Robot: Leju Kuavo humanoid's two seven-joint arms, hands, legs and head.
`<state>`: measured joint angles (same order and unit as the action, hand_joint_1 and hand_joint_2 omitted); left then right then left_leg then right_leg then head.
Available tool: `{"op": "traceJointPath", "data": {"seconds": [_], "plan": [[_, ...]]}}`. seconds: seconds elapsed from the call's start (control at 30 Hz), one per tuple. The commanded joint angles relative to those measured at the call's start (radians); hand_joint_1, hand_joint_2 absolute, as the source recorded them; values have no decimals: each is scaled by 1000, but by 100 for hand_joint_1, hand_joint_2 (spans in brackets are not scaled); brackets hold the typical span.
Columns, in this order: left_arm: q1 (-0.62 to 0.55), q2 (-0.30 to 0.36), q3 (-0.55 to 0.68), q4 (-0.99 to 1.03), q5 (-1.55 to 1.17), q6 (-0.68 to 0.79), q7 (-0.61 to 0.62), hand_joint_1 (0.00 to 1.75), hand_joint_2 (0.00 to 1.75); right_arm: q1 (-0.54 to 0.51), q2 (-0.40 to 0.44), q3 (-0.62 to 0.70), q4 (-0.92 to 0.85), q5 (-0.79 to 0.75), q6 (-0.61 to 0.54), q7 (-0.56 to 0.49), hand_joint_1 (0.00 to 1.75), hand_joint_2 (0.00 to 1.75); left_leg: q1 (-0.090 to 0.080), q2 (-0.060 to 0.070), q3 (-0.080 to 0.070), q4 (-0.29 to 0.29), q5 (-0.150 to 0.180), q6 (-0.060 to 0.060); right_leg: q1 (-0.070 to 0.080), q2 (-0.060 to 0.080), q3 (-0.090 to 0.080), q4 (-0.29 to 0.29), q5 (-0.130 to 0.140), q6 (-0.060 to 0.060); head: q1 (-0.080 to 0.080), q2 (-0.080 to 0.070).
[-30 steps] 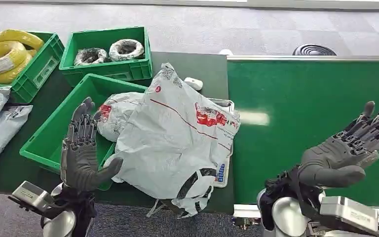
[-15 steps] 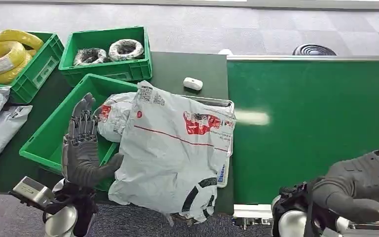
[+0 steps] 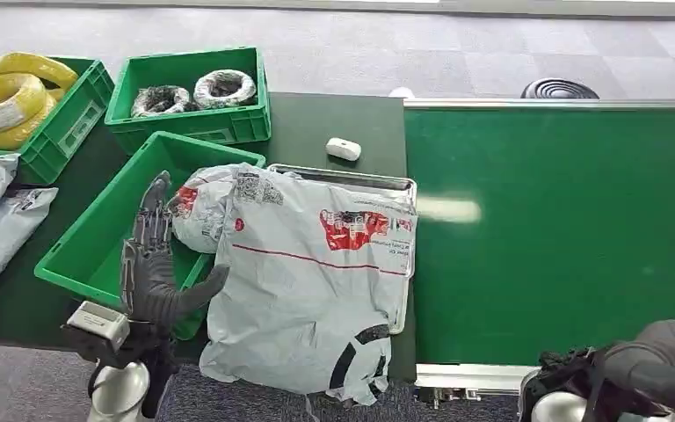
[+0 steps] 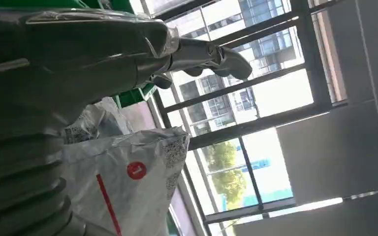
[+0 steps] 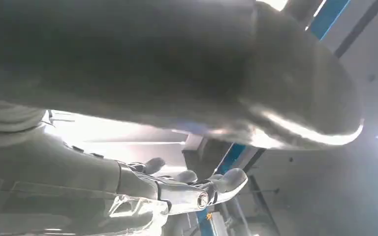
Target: Moved the parcel from conveyor to table for the left to box.
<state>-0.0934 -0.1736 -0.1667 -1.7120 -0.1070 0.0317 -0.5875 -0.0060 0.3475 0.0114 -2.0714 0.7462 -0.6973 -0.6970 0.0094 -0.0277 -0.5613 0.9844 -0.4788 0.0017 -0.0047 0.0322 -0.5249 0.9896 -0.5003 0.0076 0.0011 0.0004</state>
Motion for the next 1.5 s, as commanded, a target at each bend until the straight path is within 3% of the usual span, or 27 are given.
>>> {"op": "traceJointPath", "data": {"seconds": [0.03, 0.43, 0.53, 0.73, 0.97, 1.47, 1.5], "plan": [[-26, 23, 15, 96, -51, 23, -3, 0, 175, 5, 2, -62, 48, -5, -1, -1, 0, 0, 0, 1, 1, -2, 1, 0, 0, -3, 1, -2, 1, 0, 0, 0], [-26, 23, 15, 96, -51, 23, -3, 0, 175, 5, 2, -62, 48, -5, -1, -1, 0, 0, 0, 1, 1, -1, 1, 0, 0, -3, 1, -1, 0, 0, 0, 0], [-53, 49, -32, 135, -259, 50, 41, 0, 175, 9, 2, -59, 68, -7, -1, -1, 0, 0, 0, 1, 1, -1, 1, 0, 0, -3, 1, -1, 0, 0, 0, 0], [-202, -10, -239, 467, -776, 214, 222, 0, 175, -1, 2, -42, 93, -7, -1, -1, 0, 0, -1, -5, 1, -2, 3, 0, 0, -10, 3, -2, 1, 1, 0, 0], [-304, -80, -344, 889, -848, 343, 222, 0, 175, 0, 2, -45, 99, -26, -1, -1, 0, 0, -2, -6, 3, -4, 4, 0, -2, -11, 6, -4, 1, 1, 0, 0], [-326, -93, -368, 1008, -844, 358, 233, 2, 175, -29, 2, -11, 136, -25, -1, -1, 0, 0, -1, 2, 1, -1, 2, 0, -1, -3, 2, -1, 2, 1, 0, 0], [-325, -93, -367, 1009, -843, 358, 233, 152, 175, -30, 2, -11, 136, -23, -1, -1, 0, 0, -1, 1, 2, -1, 1, 0, -1, -2, 2, -1, 1, 1, 0, 0]]}}
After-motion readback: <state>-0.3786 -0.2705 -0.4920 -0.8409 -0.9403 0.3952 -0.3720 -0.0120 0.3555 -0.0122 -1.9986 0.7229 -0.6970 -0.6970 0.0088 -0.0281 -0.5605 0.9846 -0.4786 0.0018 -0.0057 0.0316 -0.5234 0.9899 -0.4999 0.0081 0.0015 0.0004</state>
